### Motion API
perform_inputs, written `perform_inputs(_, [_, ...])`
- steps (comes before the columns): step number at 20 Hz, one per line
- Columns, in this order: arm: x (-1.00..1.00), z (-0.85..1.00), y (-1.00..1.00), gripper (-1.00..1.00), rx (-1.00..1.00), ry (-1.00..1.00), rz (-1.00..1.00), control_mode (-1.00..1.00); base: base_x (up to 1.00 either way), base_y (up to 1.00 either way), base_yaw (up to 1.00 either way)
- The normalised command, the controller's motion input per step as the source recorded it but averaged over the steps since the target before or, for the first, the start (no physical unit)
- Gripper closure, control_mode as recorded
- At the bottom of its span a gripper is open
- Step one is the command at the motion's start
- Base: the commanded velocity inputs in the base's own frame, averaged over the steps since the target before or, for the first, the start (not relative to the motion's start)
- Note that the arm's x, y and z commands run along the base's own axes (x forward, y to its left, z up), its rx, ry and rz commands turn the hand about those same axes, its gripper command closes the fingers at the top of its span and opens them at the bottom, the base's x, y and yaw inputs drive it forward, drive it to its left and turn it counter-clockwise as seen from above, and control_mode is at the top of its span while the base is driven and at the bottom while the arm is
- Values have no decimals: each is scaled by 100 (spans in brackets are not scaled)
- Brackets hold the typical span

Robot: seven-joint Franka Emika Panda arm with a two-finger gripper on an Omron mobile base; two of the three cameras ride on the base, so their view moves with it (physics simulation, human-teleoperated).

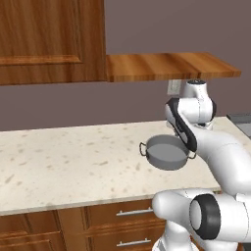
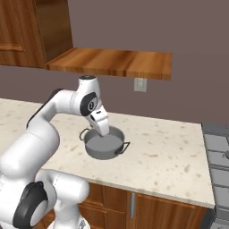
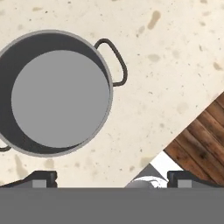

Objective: Pick the kettle from the cabinet and place it on a stove burner. Then pick the pot from the counter and place it on another stove burner. Finally, turn both burners on.

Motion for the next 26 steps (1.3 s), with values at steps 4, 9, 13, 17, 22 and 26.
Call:
perform_inputs(4, [11, -45, -9, -100, 0, -3, 0, -100, 0, 0, 0])
perform_inputs(9, [7, -39, -2, -100, 0, -7, 0, -100, 0, 0, 0])
perform_inputs(13, [1, -31, -5, -100, 0, -8, 0, -100, 0, 0, 0])
perform_inputs(17, [0, -24, -11, -100, 0, -6, 0, -100, 0, 0, 0])
perform_inputs(22, [2, -27, -7, -100, 0, -3, 0, -100, 0, 0, 0])
perform_inputs(26, [27, -30, -3, -100, 0, 0, 0, -100, 0, 0, 0])
